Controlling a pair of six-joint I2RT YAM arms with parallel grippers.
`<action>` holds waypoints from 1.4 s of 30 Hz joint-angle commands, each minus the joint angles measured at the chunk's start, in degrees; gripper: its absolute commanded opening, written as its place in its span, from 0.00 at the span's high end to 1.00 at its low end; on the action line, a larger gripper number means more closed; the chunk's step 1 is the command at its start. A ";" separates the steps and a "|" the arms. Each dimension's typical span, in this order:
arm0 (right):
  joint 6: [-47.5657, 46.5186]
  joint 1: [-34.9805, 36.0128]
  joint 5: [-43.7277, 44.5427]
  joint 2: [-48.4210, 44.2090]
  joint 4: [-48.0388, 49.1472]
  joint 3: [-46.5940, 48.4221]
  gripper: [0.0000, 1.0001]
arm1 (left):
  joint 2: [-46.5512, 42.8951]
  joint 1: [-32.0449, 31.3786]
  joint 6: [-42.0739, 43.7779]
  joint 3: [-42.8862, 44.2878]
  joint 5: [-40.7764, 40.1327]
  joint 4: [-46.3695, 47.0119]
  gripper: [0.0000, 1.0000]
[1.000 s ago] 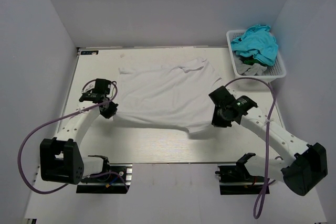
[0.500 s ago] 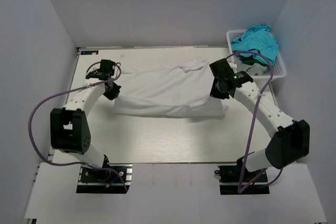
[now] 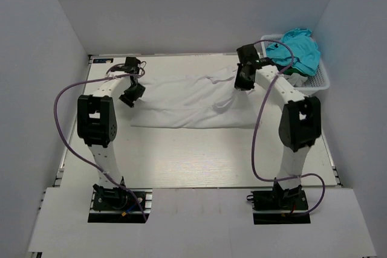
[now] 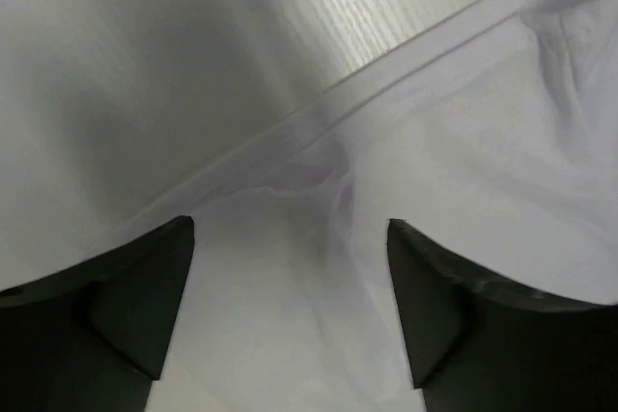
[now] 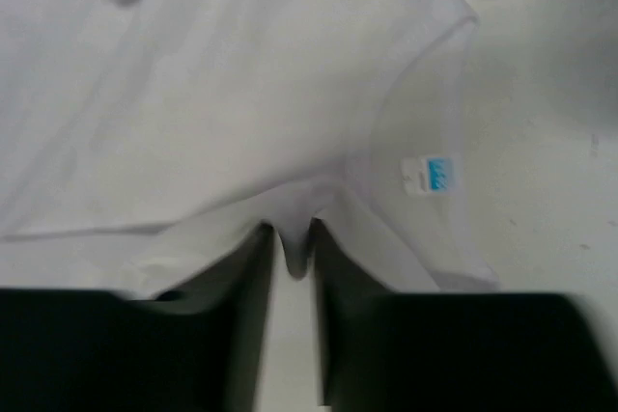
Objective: Fold and stack the t-shirts
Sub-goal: Fold the flattened tshirt in 1/3 of the way
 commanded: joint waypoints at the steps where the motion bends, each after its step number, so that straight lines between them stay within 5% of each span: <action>1: -1.85 -1.75 -2.25 9.69 -0.23 8.57 0.57 | 2.04 0.57 -2.89 6.67 -3.12 -2.34 0.00; 5: -1.67 -2.11 -6.37 14.30 -2.01 20.45 0.34 | 0.83 1.10 -2.89 13.54 -7.60 -5.23 0.00; 8: -1.85 -2.10 -8.74 10.09 1.14 16.52 0.25 | -2.59 1.10 -2.89 13.47 -9.97 -5.24 0.00; 10: -1.76 -1.93 -11.55 3.96 4.21 7.13 0.10 | -6.98 1.10 -1.66 9.27 -8.23 -2.09 0.00; 15: -1.59 -1.49 -24.72 -6.62 17.22 -16.74 0.10 | -15.42 -0.21 6.57 -4.00 0.02 9.14 0.00; 18: -1.93 -0.53 -29.40 -7.77 20.14 -20.58 0.10 | -15.96 -0.22 9.67 -8.84 8.28 13.38 0.00; 35: 3.51 1.85 -36.27 15.96 27.18 1.46 0.10 | -9.11 -0.22 12.58 -10.89 11.20 13.31 0.00; 42: 1.32 1.68 -29.17 8.07 26.29 -6.69 0.10 | -7.70 -0.75 12.58 -10.89 13.14 15.67 0.00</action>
